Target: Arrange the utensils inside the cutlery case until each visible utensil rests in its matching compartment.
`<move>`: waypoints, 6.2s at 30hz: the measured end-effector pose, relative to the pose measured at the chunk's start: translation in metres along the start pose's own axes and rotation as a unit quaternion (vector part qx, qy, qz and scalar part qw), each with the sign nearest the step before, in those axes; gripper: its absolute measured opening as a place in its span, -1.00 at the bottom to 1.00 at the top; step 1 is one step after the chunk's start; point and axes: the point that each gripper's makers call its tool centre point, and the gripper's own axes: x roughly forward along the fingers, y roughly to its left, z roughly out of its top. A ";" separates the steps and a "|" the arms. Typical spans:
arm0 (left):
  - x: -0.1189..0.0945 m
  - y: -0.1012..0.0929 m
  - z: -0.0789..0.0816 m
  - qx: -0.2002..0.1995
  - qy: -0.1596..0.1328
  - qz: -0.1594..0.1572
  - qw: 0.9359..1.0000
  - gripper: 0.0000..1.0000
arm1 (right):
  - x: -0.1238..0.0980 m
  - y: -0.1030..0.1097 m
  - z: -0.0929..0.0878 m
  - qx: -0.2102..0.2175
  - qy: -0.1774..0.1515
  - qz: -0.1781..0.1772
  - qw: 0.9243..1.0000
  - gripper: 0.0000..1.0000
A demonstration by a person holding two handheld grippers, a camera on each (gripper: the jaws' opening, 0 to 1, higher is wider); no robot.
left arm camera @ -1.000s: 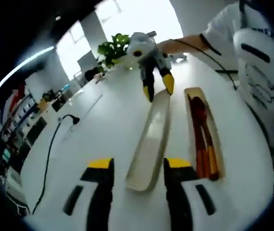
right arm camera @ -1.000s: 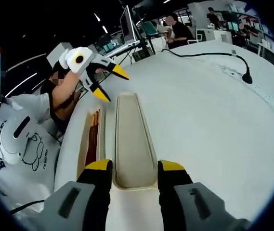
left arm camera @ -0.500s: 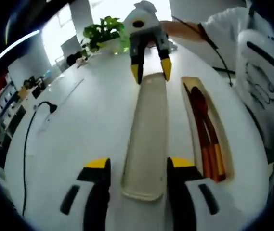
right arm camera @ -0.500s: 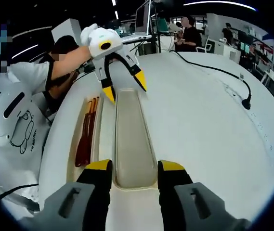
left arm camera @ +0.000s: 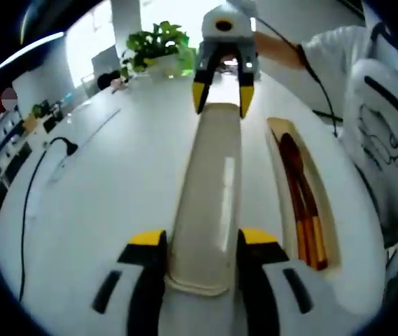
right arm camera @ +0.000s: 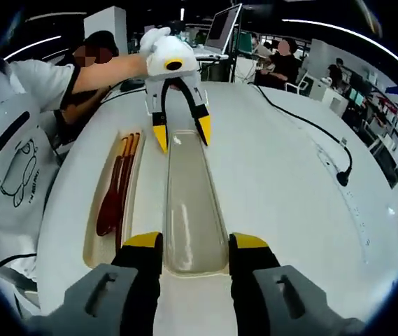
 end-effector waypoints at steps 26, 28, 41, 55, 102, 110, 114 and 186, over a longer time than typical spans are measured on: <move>-0.059 -0.049 0.033 0.076 0.000 0.089 0.993 -0.21 | -0.031 0.041 0.030 -0.060 -0.045 -0.028 0.997 -0.23; -0.059 -0.053 0.033 0.073 -0.003 0.088 0.993 -0.21 | -0.033 0.044 0.028 -0.060 -0.045 -0.027 0.997 -0.23; -0.059 -0.063 0.039 0.086 -0.015 0.092 0.992 -0.21 | -0.040 0.059 0.018 -0.057 -0.045 -0.036 0.997 -0.23; -0.047 -0.080 0.025 0.076 -0.004 0.074 0.994 -0.21 | -0.026 0.075 0.003 -0.038 -0.043 -0.026 0.998 -0.23; -0.068 -0.011 -0.044 -0.277 -0.073 0.150 0.946 -0.84 | -0.009 0.008 -0.045 0.354 -0.166 -0.027 0.920 -0.81; -0.056 -0.021 -0.052 -0.308 -0.063 0.121 0.942 -0.83 | 0.002 0.012 -0.042 0.395 -0.173 0.018 0.902 -0.79; -0.053 -0.028 -0.047 -0.332 -0.080 0.095 0.935 -0.84 | 0.001 0.012 -0.041 0.402 -0.176 0.026 0.898 -0.79; -0.061 -0.025 -0.029 -0.374 -0.182 0.109 0.903 -0.99 | -0.010 0.036 -0.024 0.298 -0.208 0.001 0.932 -0.93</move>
